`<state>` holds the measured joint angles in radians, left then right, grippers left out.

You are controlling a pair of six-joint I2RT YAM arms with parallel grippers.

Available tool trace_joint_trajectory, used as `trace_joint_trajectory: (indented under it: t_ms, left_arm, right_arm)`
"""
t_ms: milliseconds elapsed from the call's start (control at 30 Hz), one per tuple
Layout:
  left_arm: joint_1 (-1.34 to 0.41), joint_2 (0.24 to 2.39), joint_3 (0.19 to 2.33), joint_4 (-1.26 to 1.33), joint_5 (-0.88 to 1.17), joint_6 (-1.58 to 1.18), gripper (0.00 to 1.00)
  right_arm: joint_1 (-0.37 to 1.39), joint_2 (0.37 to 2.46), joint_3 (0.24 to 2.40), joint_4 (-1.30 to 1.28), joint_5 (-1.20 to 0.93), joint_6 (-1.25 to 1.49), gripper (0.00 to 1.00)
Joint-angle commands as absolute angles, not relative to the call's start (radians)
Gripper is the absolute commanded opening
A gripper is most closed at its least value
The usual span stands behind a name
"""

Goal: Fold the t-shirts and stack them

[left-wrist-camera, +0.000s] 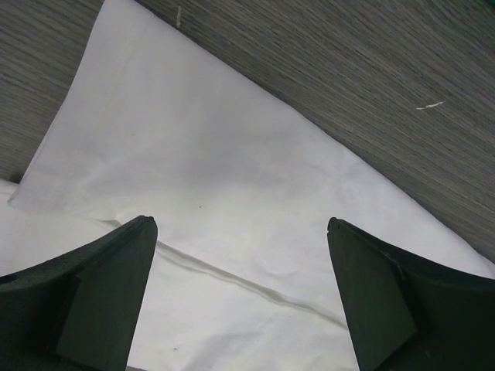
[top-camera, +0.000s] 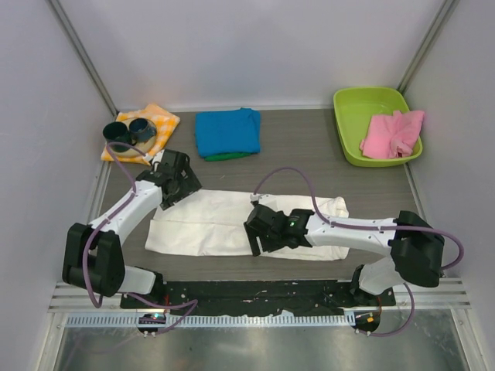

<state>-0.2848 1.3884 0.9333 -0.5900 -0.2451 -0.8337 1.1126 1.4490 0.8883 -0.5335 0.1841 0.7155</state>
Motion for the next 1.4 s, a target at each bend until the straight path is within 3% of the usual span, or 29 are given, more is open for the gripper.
trace_joint_trajectory:
  t_ms: [0, 400, 700, 1367]
  left_arm:
    - [-0.282, 1.342, 0.919, -0.558, -0.250, -0.836, 0.96]
    - [-0.281, 1.338, 0.922, -0.557, -0.242, -0.833, 0.96]
    - [-0.282, 1.335, 0.922, -0.561, -0.245, -0.827, 0.96]
    - [-0.281, 1.336, 0.893, -0.535, -0.229, -0.838, 0.96]
  right_arm:
    - [1.138, 1.375, 0.991, -0.627, 0.406, 0.741, 0.92]
    - [1.000, 1.331, 0.927, -0.640, 0.696, 0.701, 0.98]
    - [0.838, 1.335, 0.801, -0.589, 0.655, 0.670, 0.97]
    - [0.857, 1.335, 0.733, -0.701, 0.543, 0.805, 0.97]
